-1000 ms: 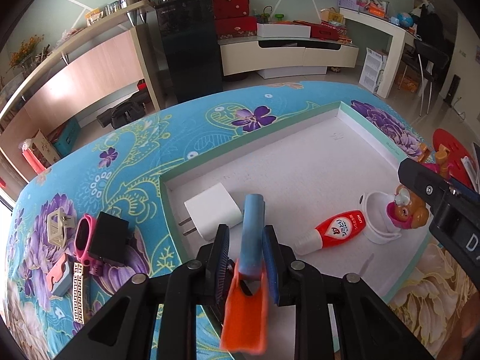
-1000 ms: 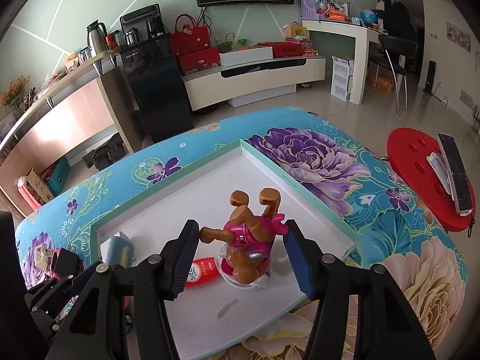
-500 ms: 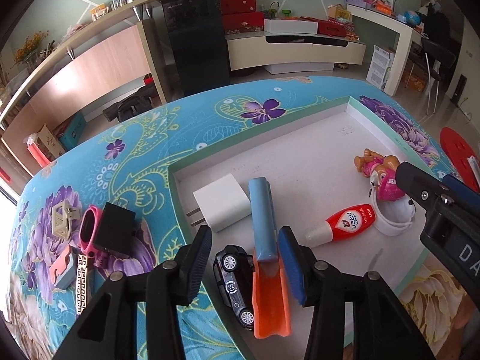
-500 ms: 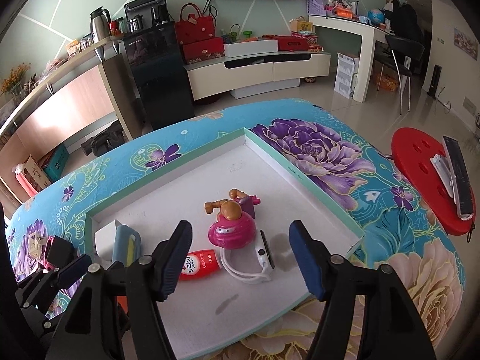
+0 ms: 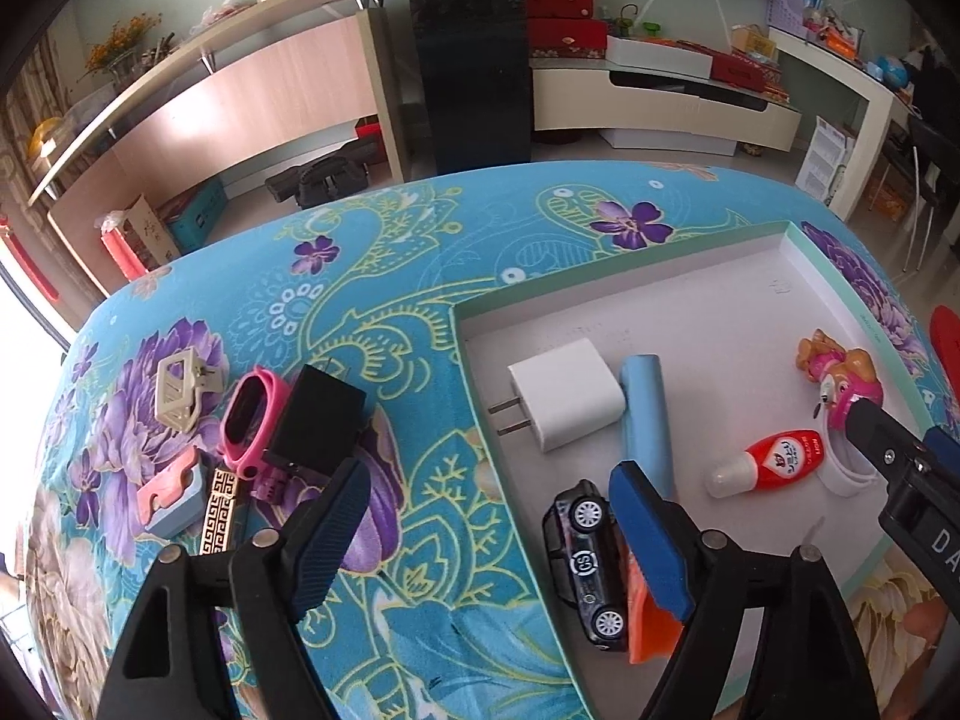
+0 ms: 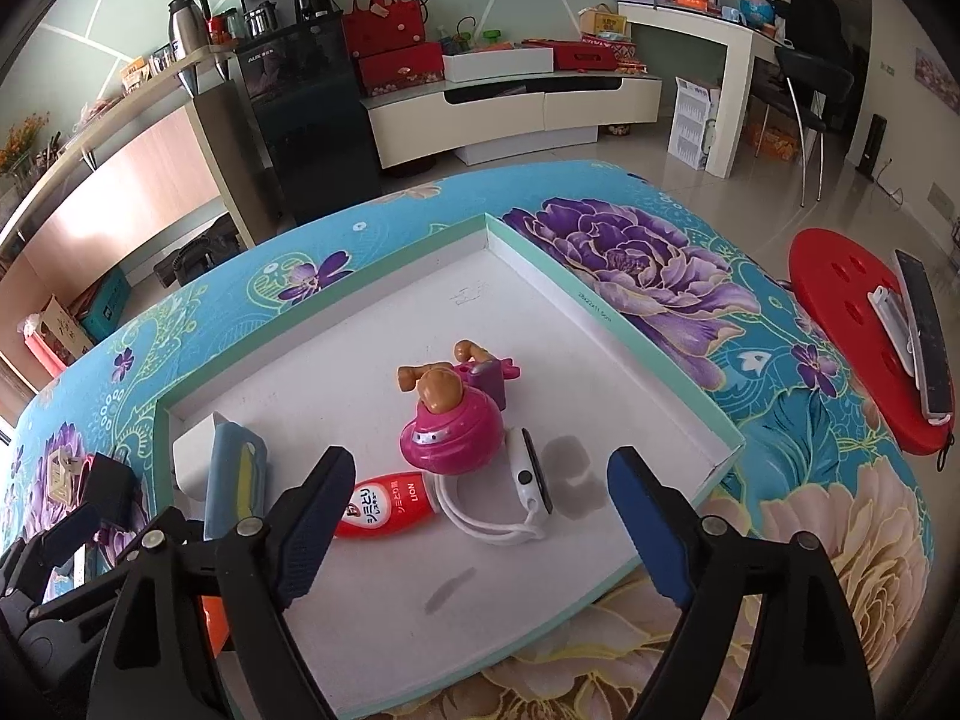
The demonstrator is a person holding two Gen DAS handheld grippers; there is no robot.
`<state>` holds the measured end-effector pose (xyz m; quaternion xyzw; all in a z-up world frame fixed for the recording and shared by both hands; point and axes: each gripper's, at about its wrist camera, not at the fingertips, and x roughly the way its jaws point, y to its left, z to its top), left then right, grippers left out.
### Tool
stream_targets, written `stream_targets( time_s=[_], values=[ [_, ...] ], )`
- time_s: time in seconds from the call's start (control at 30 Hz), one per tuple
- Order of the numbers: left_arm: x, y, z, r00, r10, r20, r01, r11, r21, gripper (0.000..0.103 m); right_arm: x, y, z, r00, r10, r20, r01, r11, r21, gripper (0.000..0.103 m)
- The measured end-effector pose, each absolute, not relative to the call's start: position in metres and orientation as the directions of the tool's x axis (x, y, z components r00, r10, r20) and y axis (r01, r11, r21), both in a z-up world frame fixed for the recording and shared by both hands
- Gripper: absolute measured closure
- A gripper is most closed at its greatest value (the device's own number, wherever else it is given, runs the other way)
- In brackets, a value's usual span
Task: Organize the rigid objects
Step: 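Open both tools and move them back toward the toy pile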
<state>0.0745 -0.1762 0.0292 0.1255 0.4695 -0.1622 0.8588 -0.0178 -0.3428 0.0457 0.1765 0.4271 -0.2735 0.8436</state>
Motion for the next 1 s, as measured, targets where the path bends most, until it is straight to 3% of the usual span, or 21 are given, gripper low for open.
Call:
stream_targets(
  time_s=[0.63,1.0],
  values=[
    [0.1,-0.091,0.02,0.489,-0.039,-0.871,0.131,0.991,0.029,0.017,-0.004,-0.324,0.043,0.498,-0.269,-0.825,0.582,0.808,0.088,0.013],
    [0.102,-0.025,0.028,0.508,0.058,-0.86,-0.026,0.998,0.052,0.014,0.029,-0.25,0.049,0.567,-0.147,-0.811,0.375,0.922,0.095,0.013]
  ],
)
